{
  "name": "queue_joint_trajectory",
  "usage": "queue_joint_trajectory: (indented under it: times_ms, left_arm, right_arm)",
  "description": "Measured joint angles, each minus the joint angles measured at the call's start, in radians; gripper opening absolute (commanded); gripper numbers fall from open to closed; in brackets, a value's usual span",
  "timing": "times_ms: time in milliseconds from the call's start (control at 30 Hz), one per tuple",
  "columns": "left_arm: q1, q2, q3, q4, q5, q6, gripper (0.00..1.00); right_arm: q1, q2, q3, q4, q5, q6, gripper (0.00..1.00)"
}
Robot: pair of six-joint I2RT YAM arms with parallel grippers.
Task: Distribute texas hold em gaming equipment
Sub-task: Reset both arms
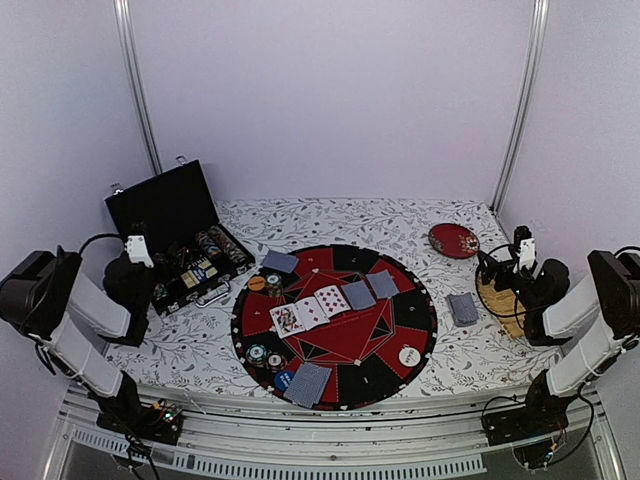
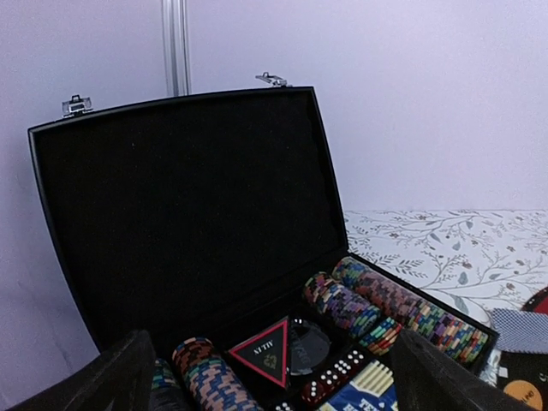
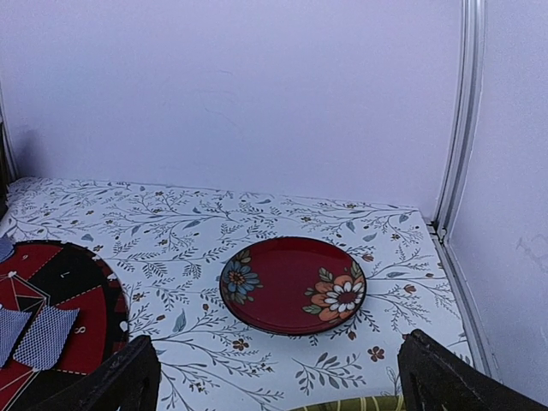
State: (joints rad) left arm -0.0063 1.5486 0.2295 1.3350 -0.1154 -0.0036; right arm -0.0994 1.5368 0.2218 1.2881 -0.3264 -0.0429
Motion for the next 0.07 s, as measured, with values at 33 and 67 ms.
queue_joint_trajectory:
  times_ms: [33, 67]
  left_arm:
    - [0.0, 0.0, 0.0, -0.004, 0.0, 0.0, 0.98]
    - [0.0, 0.0, 0.0, -0.007, -0.001, 0.0, 0.98]
  right_arm:
    - [0.0, 0.0, 0.0, 0.0, 0.0, 0.0, 0.99]
    - [0.0, 0.0, 0.0, 0.0, -0.001, 0.0, 0.99]
